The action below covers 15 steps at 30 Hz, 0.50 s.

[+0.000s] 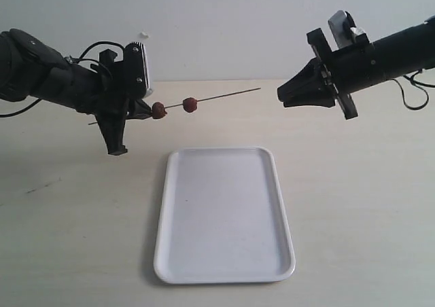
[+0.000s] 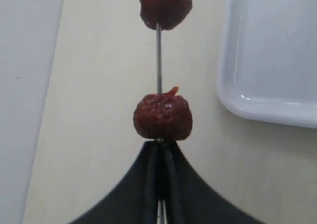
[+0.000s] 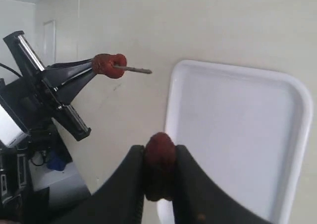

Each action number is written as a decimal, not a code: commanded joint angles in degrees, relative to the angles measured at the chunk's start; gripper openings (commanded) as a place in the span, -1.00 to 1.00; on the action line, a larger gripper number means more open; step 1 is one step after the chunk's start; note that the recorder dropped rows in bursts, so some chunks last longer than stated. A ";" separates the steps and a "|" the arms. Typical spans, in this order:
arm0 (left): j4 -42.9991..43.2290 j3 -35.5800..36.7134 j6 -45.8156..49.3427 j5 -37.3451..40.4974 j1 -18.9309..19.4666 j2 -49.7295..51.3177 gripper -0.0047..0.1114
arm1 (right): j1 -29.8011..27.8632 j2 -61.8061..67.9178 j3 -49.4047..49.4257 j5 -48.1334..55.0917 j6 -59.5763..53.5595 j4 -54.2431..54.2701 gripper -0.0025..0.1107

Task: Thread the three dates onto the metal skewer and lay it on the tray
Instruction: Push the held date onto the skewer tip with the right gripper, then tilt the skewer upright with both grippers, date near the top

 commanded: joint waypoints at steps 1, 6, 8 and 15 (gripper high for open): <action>-1.70 -1.25 0.02 3.65 -0.15 -0.41 -0.92 | 0.10 -3.15 -3.20 0.24 4.10 -7.64 -0.73; -2.36 -1.61 0.02 5.14 -0.15 -0.41 -0.92 | 0.10 -3.67 -3.36 0.24 4.37 -6.82 -0.73; -3.42 -1.61 0.02 5.45 -0.15 -0.41 -0.92 | 0.10 -3.56 -3.36 0.24 4.37 -6.57 -0.73; -9.28 -1.61 0.02 9.51 -0.15 -0.41 -0.92 | 0.10 -3.56 -3.36 0.24 -0.70 -1.99 -0.73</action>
